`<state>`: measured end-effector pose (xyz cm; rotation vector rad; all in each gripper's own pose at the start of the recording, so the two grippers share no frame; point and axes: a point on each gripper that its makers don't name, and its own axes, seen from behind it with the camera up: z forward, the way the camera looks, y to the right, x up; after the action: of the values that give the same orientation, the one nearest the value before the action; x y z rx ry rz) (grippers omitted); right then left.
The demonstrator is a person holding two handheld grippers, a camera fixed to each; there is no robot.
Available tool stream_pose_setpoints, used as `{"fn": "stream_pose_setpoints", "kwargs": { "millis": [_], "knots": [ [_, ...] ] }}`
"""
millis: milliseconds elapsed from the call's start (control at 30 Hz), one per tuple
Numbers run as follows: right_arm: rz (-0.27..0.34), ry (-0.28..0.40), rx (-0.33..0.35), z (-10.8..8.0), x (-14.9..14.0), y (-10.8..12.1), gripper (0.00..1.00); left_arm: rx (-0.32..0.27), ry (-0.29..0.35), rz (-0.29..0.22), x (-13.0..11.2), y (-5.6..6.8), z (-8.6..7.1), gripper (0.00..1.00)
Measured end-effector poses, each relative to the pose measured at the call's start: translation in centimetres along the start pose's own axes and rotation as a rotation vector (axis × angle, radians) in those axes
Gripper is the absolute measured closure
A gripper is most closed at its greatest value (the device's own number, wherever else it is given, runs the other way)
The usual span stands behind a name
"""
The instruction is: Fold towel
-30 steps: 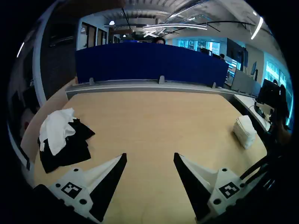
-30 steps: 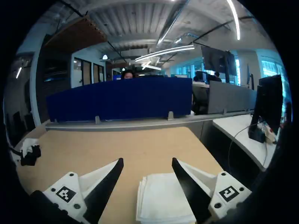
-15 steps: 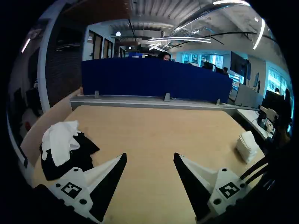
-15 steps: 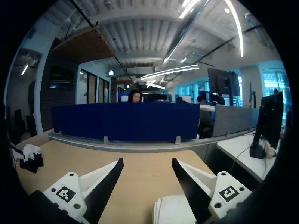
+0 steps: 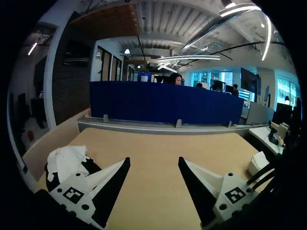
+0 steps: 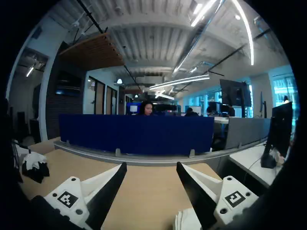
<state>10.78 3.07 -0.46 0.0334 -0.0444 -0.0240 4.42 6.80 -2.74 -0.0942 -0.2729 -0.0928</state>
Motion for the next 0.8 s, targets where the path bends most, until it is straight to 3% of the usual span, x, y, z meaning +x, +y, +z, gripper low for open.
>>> {"fn": "stream_pose_setpoints", "kwargs": {
  "millis": [167,367,800],
  "knots": [
    [-0.029,0.004,-0.002,0.1,0.1,-0.9,0.0,0.024,0.053,0.015,2.0,-1.0,0.6,0.07],
    [-0.024,0.009,-0.01,0.0,0.8,-2.4,0.0,0.033,0.09,0.038,3.5,-1.2,1.2,0.07],
    [0.03,0.01,0.038,0.2,2.3,-6.1,0.0,0.072,0.128,0.093,3.5,-2.3,2.1,0.07]
  ]
}}
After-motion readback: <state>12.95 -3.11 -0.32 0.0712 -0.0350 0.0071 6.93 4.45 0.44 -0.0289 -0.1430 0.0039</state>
